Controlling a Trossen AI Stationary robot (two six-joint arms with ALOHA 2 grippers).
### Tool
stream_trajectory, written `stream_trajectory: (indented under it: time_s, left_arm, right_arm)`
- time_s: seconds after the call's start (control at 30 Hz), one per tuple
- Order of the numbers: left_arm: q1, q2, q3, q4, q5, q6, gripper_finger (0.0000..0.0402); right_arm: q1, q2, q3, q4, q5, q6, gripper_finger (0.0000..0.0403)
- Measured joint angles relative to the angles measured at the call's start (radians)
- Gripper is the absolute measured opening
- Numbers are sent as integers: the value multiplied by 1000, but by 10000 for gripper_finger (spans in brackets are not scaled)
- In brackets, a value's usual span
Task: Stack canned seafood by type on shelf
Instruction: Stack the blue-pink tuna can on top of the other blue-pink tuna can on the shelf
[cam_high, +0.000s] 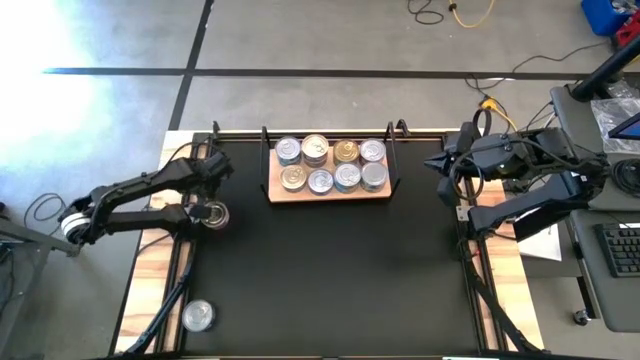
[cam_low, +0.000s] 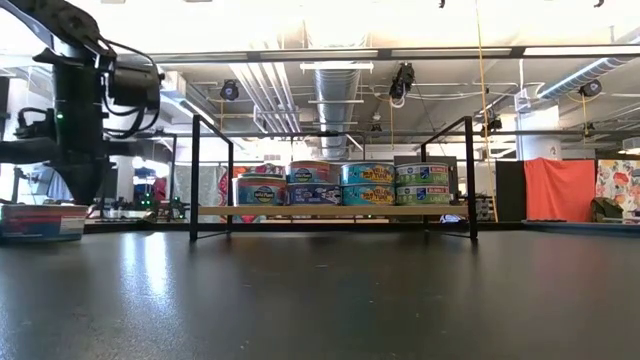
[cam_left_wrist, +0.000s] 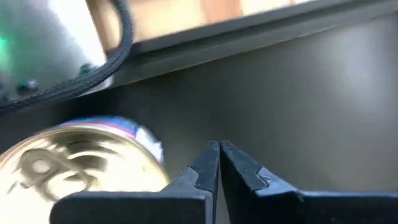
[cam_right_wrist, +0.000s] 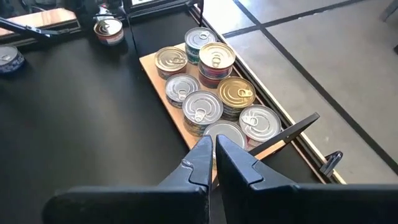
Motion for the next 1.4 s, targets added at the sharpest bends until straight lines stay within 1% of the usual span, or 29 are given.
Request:
stream_trajectory:
  time_s: [0.03,0.1,0.17,0.2,0.33,0.4,0.57,0.7,0.9,1.03,1.1,1.23,1.4]
  left_arm:
    - [-3,13,0,0,20,-6,0]
    - [-14,38,0,-20,105,-119,0]
    - [-35,58,0,-53,189,-223,0]
    - [-49,67,0,-69,204,-227,0]
    - [-113,88,2,-89,211,-217,0]
    - [-143,88,1,-90,224,-199,0]
    - [-243,79,1,-90,249,-175,0]
    - [-379,79,3,-91,280,-170,0]
    - [-592,72,10,-106,301,-173,0]
    - [-718,60,11,-109,303,-156,0]
    - [-799,59,11,-110,308,-147,0]
    - [-1024,61,11,-110,303,-142,0]
    - [-1340,61,18,-106,316,-97,0]
  right_arm:
    - [0,0,0,0,-4,1,13]
    - [0,0,0,-5,-35,17,13]
    - [0,-2,0,-34,-100,59,13]
    - [1,-5,0,-57,-133,86,13]
    - [1,-17,0,-199,-216,211,13]
    - [1,-22,-1,-270,-221,258,13]
    - [1,-58,-17,-262,-245,275,13]
    - [7,-62,-16,-236,-246,271,13]
    - [66,6,-25,-84,-244,255,13]
    - [120,88,-60,76,-230,255,13]
    - [146,138,-75,164,-226,271,13]
    - [226,251,-82,368,-219,355,13]
    - [341,366,-76,672,-201,362,13]
